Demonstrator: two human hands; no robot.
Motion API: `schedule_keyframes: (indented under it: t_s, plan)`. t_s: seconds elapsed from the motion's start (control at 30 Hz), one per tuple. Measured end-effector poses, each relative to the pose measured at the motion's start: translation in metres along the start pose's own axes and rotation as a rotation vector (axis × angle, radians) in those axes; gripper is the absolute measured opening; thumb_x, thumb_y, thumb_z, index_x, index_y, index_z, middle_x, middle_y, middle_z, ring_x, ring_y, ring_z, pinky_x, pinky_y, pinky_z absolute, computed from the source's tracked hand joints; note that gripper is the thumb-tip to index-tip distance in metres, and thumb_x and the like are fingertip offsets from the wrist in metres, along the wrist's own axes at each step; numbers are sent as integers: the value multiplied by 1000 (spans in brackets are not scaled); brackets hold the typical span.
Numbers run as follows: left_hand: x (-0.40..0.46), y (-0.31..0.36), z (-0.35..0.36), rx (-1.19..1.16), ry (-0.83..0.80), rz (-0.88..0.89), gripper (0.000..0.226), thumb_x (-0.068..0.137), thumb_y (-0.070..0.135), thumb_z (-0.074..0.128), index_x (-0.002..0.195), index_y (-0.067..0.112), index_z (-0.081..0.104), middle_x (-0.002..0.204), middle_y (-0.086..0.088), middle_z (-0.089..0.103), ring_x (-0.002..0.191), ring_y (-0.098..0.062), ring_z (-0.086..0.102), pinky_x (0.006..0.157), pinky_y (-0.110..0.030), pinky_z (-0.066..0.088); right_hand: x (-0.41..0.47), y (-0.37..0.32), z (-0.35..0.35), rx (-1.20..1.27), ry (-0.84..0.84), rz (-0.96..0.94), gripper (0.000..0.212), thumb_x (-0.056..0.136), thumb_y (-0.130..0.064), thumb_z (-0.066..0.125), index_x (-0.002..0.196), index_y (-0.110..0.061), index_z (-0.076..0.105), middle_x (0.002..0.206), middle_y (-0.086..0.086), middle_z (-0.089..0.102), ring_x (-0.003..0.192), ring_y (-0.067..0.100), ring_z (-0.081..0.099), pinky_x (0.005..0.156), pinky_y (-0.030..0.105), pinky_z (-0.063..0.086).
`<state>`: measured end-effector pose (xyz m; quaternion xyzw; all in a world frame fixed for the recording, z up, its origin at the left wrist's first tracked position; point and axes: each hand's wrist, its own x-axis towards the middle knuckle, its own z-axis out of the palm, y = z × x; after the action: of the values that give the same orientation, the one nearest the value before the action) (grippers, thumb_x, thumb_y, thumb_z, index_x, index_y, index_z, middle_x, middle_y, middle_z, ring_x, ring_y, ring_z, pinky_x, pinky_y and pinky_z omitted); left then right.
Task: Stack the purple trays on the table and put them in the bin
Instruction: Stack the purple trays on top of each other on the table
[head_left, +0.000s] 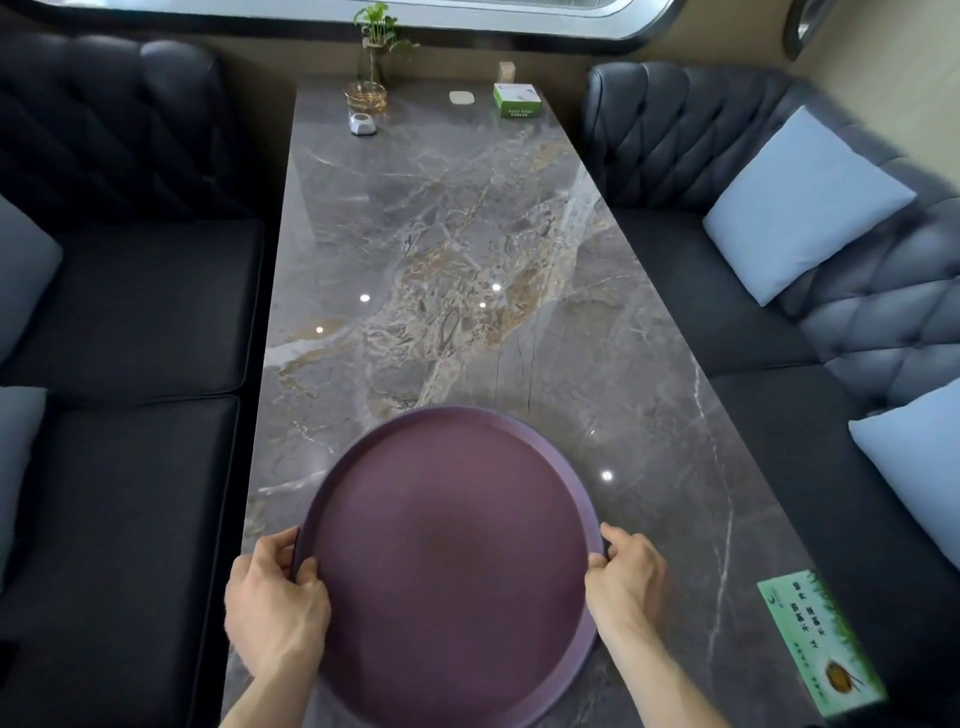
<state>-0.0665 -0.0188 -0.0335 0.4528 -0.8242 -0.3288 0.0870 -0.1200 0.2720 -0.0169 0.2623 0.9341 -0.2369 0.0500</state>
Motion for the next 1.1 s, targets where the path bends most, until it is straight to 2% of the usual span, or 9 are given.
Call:
schedule_keyframes:
  t_s: [0.3, 0.6, 0.73, 0.83, 0.9, 0.97, 1.1]
  plan:
    - [-1, 0, -5, -22, -15, 10, 30, 79, 12, 71, 107, 22, 69, 99, -2, 64, 86, -28, 66, 84, -45, 48, -2, 0, -3, -30, -11, -10, 40, 90, -11, 65, 127, -23, 67, 106, 0, 67, 96, 27, 67, 75, 37, 54]
    - [6, 3, -8, 6, -96, -15, 30, 77, 13, 71, 104, 25, 66, 101, -2, 71, 95, -30, 65, 83, -43, 48, 1, -1, -5, -54, -37, 0, 39, 90, -11, 65, 128, -22, 66, 109, 2, 68, 100, 26, 65, 79, 37, 53]
    - [6, 2, -7, -8, -109, -34, 30, 80, 11, 68, 105, 25, 62, 106, -5, 66, 87, -26, 58, 82, -43, 45, 1, 1, -5, -18, -60, 30, 38, 91, -12, 64, 128, -23, 66, 108, 1, 68, 97, 26, 65, 73, 32, 47]
    - [3, 0, -4, -29, -139, -64, 31, 83, 11, 64, 112, 21, 59, 111, -9, 65, 93, -32, 60, 84, -44, 44, -2, 5, -4, 75, -105, 84, 35, 93, -15, 61, 125, -28, 62, 112, 4, 70, 102, 28, 65, 82, 38, 53]
    - [3, -1, -3, 2, -185, -98, 32, 86, 17, 62, 119, 16, 58, 114, -14, 68, 104, -38, 62, 86, -45, 46, -5, 7, -2, 153, -143, 124, 35, 96, -21, 57, 130, -29, 57, 118, 7, 69, 109, 30, 64, 90, 42, 52]
    - [5, 2, -6, 21, -238, -155, 35, 89, 24, 61, 122, 11, 58, 115, -16, 69, 109, -40, 61, 88, -44, 44, -7, 7, -2, 247, -176, 182, 37, 97, -31, 57, 133, -25, 55, 120, 7, 69, 110, 30, 63, 92, 42, 50]
    - [5, 13, -16, -40, -304, -262, 33, 86, 31, 66, 112, 12, 63, 93, -6, 65, 89, -31, 57, 79, -37, 42, -5, 3, -9, 323, -228, 220, 49, 90, -40, 67, 129, -12, 58, 125, 11, 65, 114, 33, 61, 94, 40, 48]
